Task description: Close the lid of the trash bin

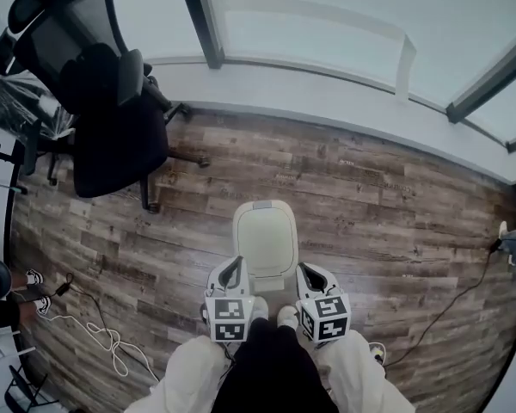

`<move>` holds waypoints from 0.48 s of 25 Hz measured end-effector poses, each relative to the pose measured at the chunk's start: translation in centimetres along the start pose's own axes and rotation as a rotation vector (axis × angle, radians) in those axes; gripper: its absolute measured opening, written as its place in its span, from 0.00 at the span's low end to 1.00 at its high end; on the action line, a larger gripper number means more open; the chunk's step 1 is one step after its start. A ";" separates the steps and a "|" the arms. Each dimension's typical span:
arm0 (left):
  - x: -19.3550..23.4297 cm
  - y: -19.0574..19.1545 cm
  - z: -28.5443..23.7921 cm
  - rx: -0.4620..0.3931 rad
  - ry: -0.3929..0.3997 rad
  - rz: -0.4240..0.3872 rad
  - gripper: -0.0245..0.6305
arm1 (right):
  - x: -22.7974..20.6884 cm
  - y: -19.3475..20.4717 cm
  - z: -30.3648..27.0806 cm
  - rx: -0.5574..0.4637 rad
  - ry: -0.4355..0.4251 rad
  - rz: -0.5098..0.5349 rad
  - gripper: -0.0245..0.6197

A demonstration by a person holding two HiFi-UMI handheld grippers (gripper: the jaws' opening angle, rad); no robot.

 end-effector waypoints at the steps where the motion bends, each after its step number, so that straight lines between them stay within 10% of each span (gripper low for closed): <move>1: -0.5 -0.7 1.1 -0.008 -0.002 -0.004 0.04 | 0.0 -0.6 1.3 -0.010 0.001 0.000 0.07; 12: -6.3 -9.1 15.0 -0.136 0.061 -0.045 0.04 | 0.9 -9.5 16.0 -0.138 0.028 0.025 0.07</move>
Point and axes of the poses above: the fingertips, and each gripper's own axes: z backward along the fingers, x to its left, y out of its underside, the point moved 6 cm from there along z, backward along the fingers, and after that the axes turned 13 degrees about z, right-handed, at the moved point
